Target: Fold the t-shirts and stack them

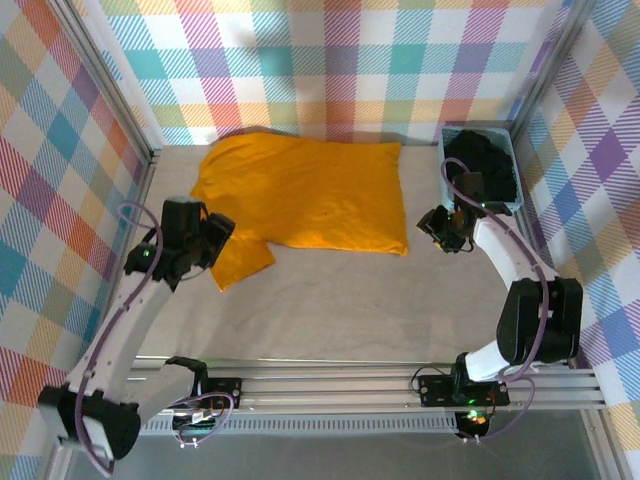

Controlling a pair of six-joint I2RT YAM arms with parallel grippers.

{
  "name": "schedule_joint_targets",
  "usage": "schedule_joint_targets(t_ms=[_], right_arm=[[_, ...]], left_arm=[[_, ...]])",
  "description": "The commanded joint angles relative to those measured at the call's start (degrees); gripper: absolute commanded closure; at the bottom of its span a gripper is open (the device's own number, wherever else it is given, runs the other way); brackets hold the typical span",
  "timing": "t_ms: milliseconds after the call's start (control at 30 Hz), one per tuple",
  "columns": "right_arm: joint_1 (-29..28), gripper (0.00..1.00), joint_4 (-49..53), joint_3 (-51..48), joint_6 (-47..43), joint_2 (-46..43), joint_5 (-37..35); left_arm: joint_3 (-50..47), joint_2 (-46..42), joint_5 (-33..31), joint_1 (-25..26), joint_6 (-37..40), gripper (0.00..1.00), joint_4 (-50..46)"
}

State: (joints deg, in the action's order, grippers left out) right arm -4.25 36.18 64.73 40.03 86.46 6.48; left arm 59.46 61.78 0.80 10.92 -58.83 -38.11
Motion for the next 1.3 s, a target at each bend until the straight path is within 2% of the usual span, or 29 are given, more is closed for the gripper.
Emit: schedule_joint_targets(t_ms=[0,33,100,167,300,400,467,533,633,800,933,1067,1267], right_arm=[[-3.94,0.53,-1.79,6.30,-3.46,5.59,-0.31],[-4.88,0.54,-2.19,8.29,-3.88,8.20,1.16],[-6.56,0.58,-3.15,13.00,-4.09,14.61,5.79],[-8.06,0.60,-3.23,17.58,-3.92,20.42,7.16],[-8.87,0.62,-4.09,23.10,-1.29,28.99,9.34],[-9.01,0.62,-1.79,24.43,0.42,32.74,9.01],[-9.02,0.62,-0.43,24.22,0.62,34.02,8.84],[-9.05,0.62,1.41,23.93,0.15,34.73,8.42],[-9.06,0.62,4.03,21.80,-0.53,33.95,6.87],[-9.02,0.61,8.45,15.25,-2.42,29.55,3.20],[-8.91,0.60,9.42,10.52,-4.31,25.65,-0.10],[-8.84,0.60,9.16,10.92,-5.92,26.74,1.58],[-8.76,0.61,12.08,13.67,-5.25,26.51,-1.71]], left_arm=[[3.52,10.18,-1.71,-3.04,-0.01,0.49,4.20],[5.58,14.00,-2.31,-3.61,0.38,0.52,4.58],[11.42,23.58,-4.03,-4.90,2.05,0.63,3.41],[16.47,31.46,-4.31,-6.75,3.67,0.68,4.37],[25.07,47.15,-0.36,-11.13,3.97,0.72,6.30],[31.63,56.63,0.82,-11.88,6.45,0.74,3.35],[32.14,59.60,0.56,-11.88,6.99,0.75,0.80],[28.29,58.97,-0.53,-11.90,6.48,0.75,-0.14],[16.69,53.68,-0.07,-11.67,4.05,0.76,0.88],[-5.16,39.18,2.51,-9.78,0.20,0.76,1.19],[-17.00,29.18,4.88,-8.64,-2.51,0.75,3.22],[-16.56,27.37,4.29,-8.57,-0.76,0.72,6.07],[-7.60,27.76,3.16,-8.04,-1.41,0.69,2.07]])
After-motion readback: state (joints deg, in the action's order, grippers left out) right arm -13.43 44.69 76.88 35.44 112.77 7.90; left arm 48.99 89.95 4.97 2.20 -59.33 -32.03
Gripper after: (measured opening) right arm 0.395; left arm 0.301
